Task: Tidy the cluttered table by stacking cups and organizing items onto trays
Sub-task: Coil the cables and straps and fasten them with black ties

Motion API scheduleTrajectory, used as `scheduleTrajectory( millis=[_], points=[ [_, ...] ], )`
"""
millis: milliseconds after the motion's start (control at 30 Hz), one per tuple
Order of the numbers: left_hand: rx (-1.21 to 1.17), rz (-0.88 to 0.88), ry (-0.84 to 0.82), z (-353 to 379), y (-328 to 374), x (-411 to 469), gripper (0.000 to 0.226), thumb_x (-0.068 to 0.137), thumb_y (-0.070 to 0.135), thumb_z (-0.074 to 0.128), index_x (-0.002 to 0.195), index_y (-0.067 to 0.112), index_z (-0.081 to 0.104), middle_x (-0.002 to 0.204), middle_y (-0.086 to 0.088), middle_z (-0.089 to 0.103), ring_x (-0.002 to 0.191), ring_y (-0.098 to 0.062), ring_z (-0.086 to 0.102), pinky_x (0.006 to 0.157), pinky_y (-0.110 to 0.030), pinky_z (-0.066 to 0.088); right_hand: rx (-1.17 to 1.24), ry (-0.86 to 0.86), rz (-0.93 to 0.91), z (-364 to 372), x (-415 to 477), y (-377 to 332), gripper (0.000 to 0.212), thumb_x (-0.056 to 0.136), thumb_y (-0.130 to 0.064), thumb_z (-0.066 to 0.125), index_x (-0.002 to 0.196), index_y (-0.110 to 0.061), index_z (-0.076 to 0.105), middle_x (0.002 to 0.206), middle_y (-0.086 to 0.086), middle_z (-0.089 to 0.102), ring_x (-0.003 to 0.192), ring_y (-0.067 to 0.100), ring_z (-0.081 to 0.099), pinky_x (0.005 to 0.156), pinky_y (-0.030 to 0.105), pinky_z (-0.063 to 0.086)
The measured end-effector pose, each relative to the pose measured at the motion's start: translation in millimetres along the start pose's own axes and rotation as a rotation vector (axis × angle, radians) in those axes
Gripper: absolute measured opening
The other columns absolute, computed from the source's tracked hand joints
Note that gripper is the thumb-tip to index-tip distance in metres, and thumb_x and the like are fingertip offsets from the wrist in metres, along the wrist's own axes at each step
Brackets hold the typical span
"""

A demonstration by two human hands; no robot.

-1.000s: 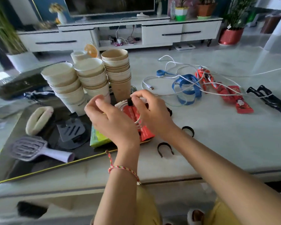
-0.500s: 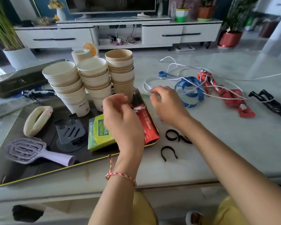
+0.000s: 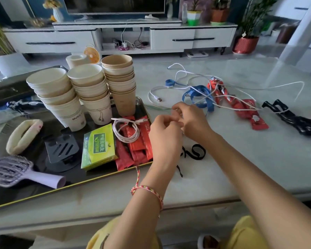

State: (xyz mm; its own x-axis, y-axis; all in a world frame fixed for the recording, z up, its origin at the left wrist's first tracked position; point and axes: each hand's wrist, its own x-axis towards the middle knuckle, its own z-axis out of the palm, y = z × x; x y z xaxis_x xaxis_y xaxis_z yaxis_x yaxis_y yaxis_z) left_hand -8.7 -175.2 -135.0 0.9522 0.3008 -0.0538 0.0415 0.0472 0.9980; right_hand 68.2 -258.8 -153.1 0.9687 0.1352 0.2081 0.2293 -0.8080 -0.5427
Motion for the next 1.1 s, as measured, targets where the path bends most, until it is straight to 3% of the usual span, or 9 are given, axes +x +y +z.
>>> scheduleTrajectory(
  millis=[133, 200, 267, 467, 567, 700, 901, 1001, 1101],
  points=[
    [0.027, 0.011, 0.035, -4.4, -2.9, 2.0, 0.027, 0.081, -0.001, 0.041, 0.077, 0.022, 0.056, 0.090, -0.008, 0.067, 0.070, -0.016, 0.058, 0.058, -0.021, 0.042, -0.187, -0.171, 0.115, 8.4, 16.9, -16.5, 0.025, 0.089, -0.015, 0.047, 0.111, -0.006, 0.056, 0.110, 0.014, 0.061, 0.102, 0.031, 0.056, 0.082, 0.036, 0.046],
    [0.064, 0.062, 0.060, -6.3, -5.0, 1.7, 0.027, 0.080, -0.001, 0.042, 0.075, 0.023, 0.055, 0.086, -0.006, 0.066, 0.072, -0.017, 0.058, 0.061, -0.022, 0.044, -0.173, -0.101, 0.139, 11.3, 21.5, -17.2, 0.012, 0.085, -0.008, 0.046, 0.079, -0.010, 0.056, 0.082, 0.009, 0.060, 0.082, 0.030, 0.055, 0.060, 0.028, 0.040],
    [0.079, 0.067, 0.051, -7.5, -5.8, 2.9, 0.028, 0.079, 0.000, 0.042, 0.074, 0.024, 0.054, 0.080, -0.002, 0.065, 0.065, -0.014, 0.056, 0.054, -0.017, 0.042, -0.021, 0.050, 0.210, 8.1, 27.6, -12.9, 0.024, 0.087, -0.007, 0.042, 0.065, -0.011, 0.047, 0.066, 0.002, 0.048, 0.072, 0.025, 0.045, 0.052, 0.026, 0.029],
    [0.025, -0.044, -0.029, -3.1, -2.5, 7.0, 0.026, 0.086, 0.002, 0.039, 0.078, 0.020, 0.056, 0.077, 0.001, 0.065, 0.072, -0.017, 0.060, 0.062, -0.023, 0.044, 0.264, 0.443, 0.283, -31.9, 26.8, 5.9, 0.031, 0.088, -0.006, 0.042, 0.058, -0.008, 0.048, 0.063, 0.011, 0.048, 0.069, 0.028, 0.042, 0.055, 0.033, 0.020],
    [-0.076, -0.135, -0.099, 0.4, 2.4, 9.1, 0.023, 0.093, 0.008, 0.039, 0.082, 0.016, 0.057, 0.081, -0.003, 0.065, 0.073, -0.018, 0.059, 0.066, -0.024, 0.047, 0.452, 0.518, 0.313, -44.8, 13.3, 17.0, 0.026, 0.086, -0.009, 0.044, 0.077, 0.008, 0.060, 0.058, 0.009, 0.052, 0.060, 0.027, 0.046, 0.054, 0.034, 0.028],
    [-0.206, -0.192, -0.157, 7.3, 5.8, 14.9, 0.021, 0.098, 0.018, 0.037, 0.092, 0.011, 0.056, 0.087, -0.005, 0.064, 0.078, -0.018, 0.061, 0.071, -0.024, 0.050, 0.640, 0.503, 0.317, -62.6, -13.6, 31.8, 0.025, 0.085, -0.013, 0.042, 0.064, -0.007, 0.053, 0.033, -0.008, 0.043, 0.035, 0.004, 0.038, 0.053, 0.028, 0.032],
    [-0.263, -0.293, -0.234, 24.5, 5.6, 22.1, 0.031, 0.099, 0.024, 0.037, 0.121, 0.004, 0.046, 0.109, -0.014, 0.059, 0.087, -0.023, 0.061, 0.075, -0.028, 0.050, 0.745, 0.449, 0.240, -90.3, -54.8, 44.9, 0.012, 0.061, -0.020, 0.038, 0.054, -0.012, 0.043, 0.036, -0.006, 0.041, 0.039, 0.009, 0.038, 0.049, 0.025, 0.031],
    [-0.445, -0.457, -0.274, 31.0, 13.9, 28.6, 0.043, 0.101, 0.026, 0.033, 0.131, -0.003, 0.035, 0.125, -0.024, 0.054, 0.105, -0.033, 0.058, 0.083, -0.037, 0.047, 0.653, 0.255, 0.090, -98.2, -71.9, 56.4, 0.014, 0.063, -0.017, 0.039, 0.053, -0.007, 0.043, 0.046, 0.002, 0.040, 0.044, 0.011, 0.036, 0.049, 0.025, 0.032],
    [-0.675, -0.532, -0.275, 30.3, 22.8, 35.1, 0.025, 0.100, 0.019, 0.036, 0.111, -0.002, 0.045, 0.108, -0.021, 0.062, 0.095, -0.031, 0.063, 0.074, -0.035, 0.052, 0.438, -0.001, 0.023, -100.7, -83.9, 68.5, 0.016, 0.064, -0.018, 0.044, 0.053, -0.007, 0.047, 0.051, 0.007, 0.044, 0.050, 0.013, 0.040, 0.055, 0.029, 0.032]
  ],
)
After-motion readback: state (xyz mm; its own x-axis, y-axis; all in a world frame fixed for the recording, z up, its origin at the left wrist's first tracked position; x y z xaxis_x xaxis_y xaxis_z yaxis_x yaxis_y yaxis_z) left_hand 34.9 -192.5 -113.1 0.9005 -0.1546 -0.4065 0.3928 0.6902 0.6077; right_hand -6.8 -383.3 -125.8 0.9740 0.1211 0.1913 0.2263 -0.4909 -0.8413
